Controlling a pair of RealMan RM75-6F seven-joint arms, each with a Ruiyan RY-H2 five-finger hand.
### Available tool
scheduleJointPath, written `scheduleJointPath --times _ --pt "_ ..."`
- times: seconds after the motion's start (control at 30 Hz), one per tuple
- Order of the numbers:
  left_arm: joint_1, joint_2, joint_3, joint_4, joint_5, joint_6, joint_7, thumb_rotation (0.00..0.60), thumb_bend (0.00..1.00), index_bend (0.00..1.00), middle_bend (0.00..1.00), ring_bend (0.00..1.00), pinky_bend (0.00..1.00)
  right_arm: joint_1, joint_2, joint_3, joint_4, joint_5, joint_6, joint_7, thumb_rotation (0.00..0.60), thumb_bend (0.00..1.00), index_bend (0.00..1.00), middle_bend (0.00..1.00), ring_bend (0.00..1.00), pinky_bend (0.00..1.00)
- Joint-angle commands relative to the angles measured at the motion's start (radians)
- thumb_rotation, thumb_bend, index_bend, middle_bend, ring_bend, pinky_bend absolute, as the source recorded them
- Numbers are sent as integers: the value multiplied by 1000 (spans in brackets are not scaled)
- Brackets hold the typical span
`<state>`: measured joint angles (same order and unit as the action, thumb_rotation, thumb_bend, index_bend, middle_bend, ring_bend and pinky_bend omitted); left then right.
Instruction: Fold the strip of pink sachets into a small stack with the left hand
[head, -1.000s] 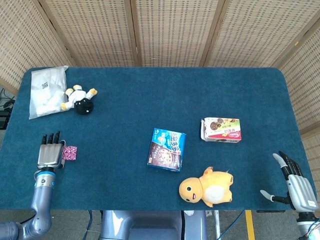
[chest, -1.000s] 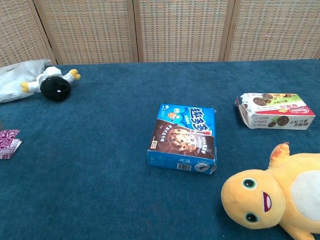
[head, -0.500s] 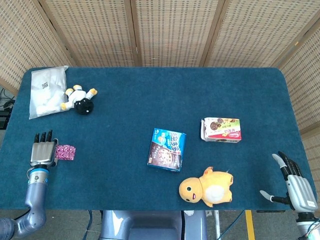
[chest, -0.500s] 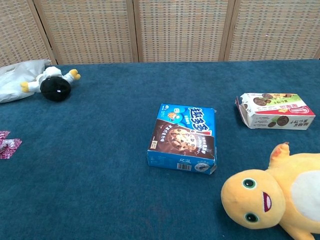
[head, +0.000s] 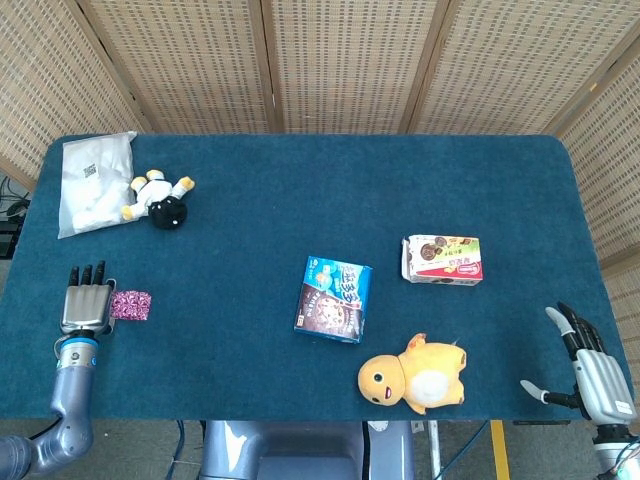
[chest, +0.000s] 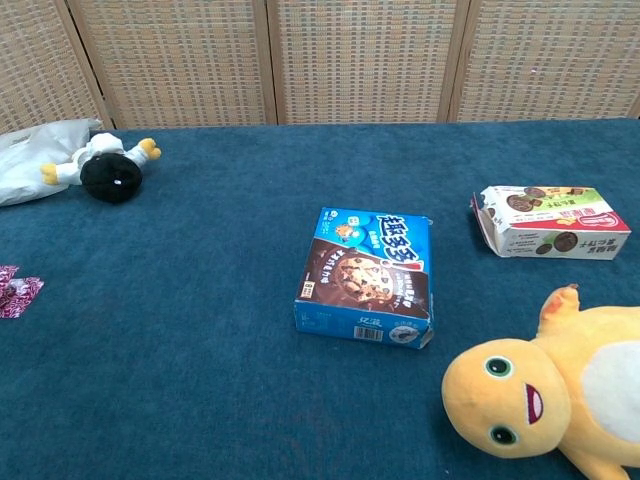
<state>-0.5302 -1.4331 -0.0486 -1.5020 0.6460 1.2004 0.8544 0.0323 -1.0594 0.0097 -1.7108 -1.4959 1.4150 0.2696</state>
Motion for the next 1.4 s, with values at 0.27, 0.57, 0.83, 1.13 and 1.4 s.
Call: scheduleJointPath --times 0.27,0.57,0.83,1.13,1.4 --pt "2 -9 -5 17 -8 -9 -4 600 318 434 0 0 0 0 -2 -1 0 0 -2 -6 600 105 43 0 0 0" --pt "-2 -19 -9 25 -7 -10 2 600 317 418 0 0 0 0 -2 -1 2 2 -2 -4 600 106 43 0 0 0" --pt "0 -24 -3 38 13 -15 -4 600 299 386 0 0 0 -1 -3 -1 3 1 -1 -4 600 106 43 0 0 0" --pt "4 -35 -2 61 21 -24 -12 600 289 362 0 0 0 0 -4 -1 2 2 -2 -8 600 107 43 0 0 0" --pt "8 -46 -7 72 25 -29 -24 600 288 308 0 0 0 -1 -4 0 2 3 -1 -7 600 105 43 0 0 0"
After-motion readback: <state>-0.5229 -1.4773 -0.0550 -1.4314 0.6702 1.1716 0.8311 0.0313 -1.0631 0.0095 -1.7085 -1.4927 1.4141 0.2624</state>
